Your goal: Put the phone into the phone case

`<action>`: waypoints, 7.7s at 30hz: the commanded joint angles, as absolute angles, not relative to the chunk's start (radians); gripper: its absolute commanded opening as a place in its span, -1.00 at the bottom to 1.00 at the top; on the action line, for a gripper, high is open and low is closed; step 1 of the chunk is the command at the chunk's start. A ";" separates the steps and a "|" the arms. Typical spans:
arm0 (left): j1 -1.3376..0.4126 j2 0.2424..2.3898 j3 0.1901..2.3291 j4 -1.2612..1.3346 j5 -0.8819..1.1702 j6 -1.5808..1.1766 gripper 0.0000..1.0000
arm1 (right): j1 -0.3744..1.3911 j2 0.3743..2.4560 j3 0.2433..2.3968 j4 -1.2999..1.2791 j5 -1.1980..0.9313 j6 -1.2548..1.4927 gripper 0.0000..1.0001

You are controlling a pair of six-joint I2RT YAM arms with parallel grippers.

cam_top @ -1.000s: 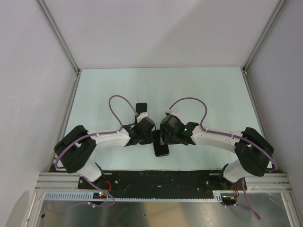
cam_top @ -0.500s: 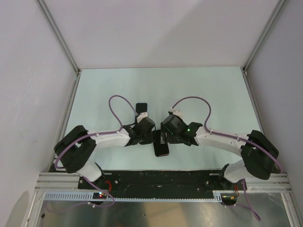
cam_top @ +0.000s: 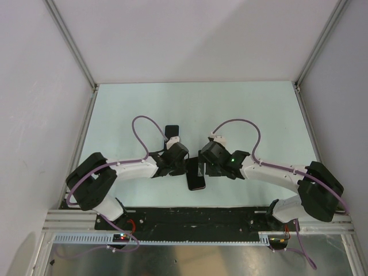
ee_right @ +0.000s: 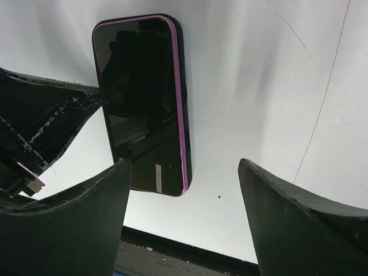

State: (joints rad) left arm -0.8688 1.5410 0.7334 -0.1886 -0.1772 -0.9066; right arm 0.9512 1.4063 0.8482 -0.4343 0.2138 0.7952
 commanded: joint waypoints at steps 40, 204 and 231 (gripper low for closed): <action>-0.871 1.528 0.743 -0.149 -0.153 -0.893 -1.00 | 1.019 1.507 0.816 -0.365 0.135 0.841 -0.42; -0.806 1.517 0.801 -0.183 -0.145 -0.844 -1.00 | 0.808 1.755 1.076 -0.300 0.113 0.628 -0.47; -0.769 1.560 0.849 -0.193 -0.145 -0.827 -1.00 | 0.903 1.836 0.990 -0.318 0.140 0.666 -0.73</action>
